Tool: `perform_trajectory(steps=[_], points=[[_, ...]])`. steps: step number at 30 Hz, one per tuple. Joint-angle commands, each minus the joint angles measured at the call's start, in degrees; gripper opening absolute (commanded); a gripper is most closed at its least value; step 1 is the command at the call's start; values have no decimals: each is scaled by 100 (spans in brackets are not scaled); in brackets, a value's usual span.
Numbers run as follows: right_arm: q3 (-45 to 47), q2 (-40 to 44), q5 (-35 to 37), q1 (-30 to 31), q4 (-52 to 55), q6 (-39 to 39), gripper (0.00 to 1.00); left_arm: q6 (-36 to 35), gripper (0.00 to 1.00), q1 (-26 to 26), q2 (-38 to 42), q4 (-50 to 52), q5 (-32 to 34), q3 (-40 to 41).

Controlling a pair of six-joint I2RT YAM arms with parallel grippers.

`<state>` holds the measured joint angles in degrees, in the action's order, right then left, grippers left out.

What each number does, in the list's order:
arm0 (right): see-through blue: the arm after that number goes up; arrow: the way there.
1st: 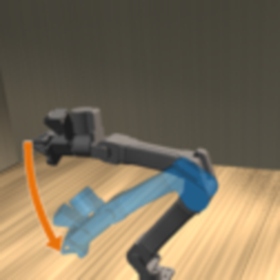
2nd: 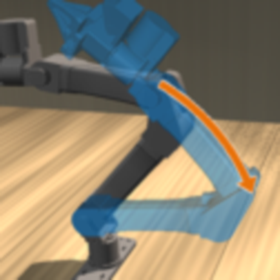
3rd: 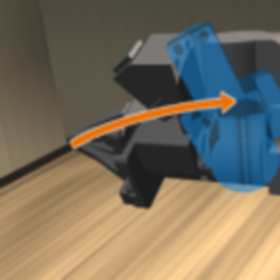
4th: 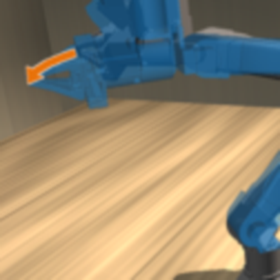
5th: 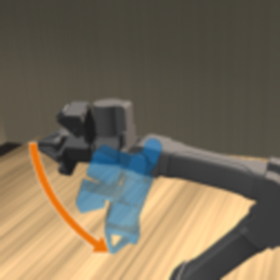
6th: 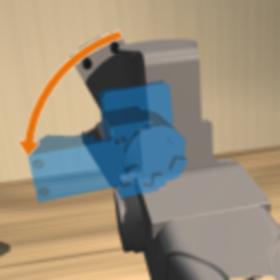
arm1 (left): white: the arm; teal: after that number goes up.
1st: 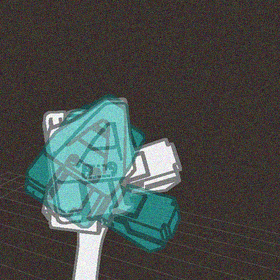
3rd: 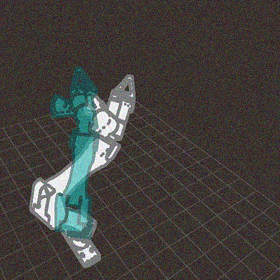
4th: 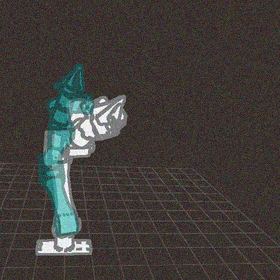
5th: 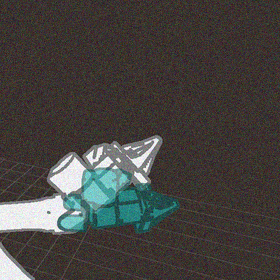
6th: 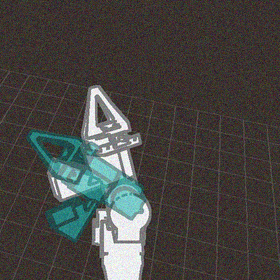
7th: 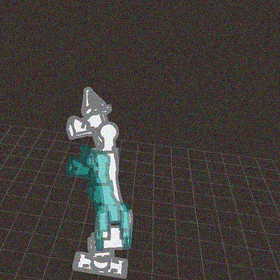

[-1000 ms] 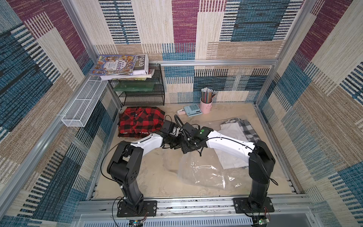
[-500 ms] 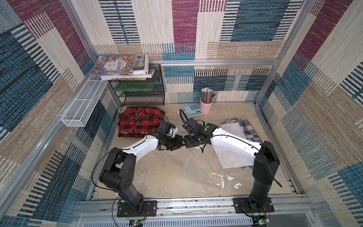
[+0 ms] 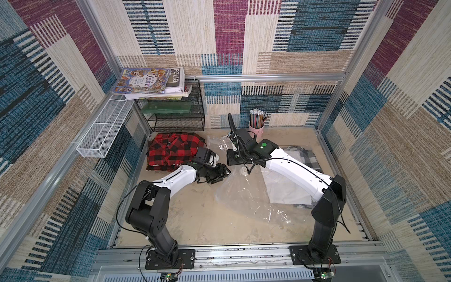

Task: Take the shirt out of the vacuum bag
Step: Open the vacuum bag at the center of the board, then adjust the vacuum bag at the center of the board.

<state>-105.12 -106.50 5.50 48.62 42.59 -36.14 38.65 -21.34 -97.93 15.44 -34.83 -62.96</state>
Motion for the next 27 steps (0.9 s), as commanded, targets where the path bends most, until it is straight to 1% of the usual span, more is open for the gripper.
perform_trajectory(steps=[1, 4, 11, 12, 13, 17, 19, 20, 22, 23, 25, 27], points=[[-39, -21, -292, 122, 46, 4, 0, 98, 68, -9, -245, -490, -501, -161], [-17, -30, -317, 239, -32, -24, 0, 207, 69, -35, -424, -847, -762, -117], [-32, 23, -588, 241, -274, 0, 0, 224, 71, -151, -713, -1044, -903, 130], [-22, 39, -653, 214, -279, 1, 4, 229, 71, -149, -733, -1059, -903, 165], [23, 72, -786, 157, -302, 2, 13, 223, 71, -151, -753, -1088, -883, 208], [464, 506, -1336, -197, -496, 56, 65, 38, 71, -151, -919, -935, -848, 121], [781, 876, -1600, -454, -645, 57, 84, 23, 71, -151, -963, -954, -877, 71], [970, 1096, -1837, -620, -765, 87, 97, 21, 71, -155, -980, -956, -894, 48], [1242, 1466, -2233, -962, -889, 158, 96, 8, 71, -165, -991, -967, -894, 14], [1371, 1658, -2305, -1157, -886, 222, 96, 2, 71, -166, -1012, -964, -903, 3], [1678, 2017, -2125, -1582, -764, 256, 96, -23, 71, -183, -1043, -955, -929, -15], [2096, 2338, -1989, -2244, -684, 207, 96, -50, 71, -186, -1053, -937, -938, -17]])
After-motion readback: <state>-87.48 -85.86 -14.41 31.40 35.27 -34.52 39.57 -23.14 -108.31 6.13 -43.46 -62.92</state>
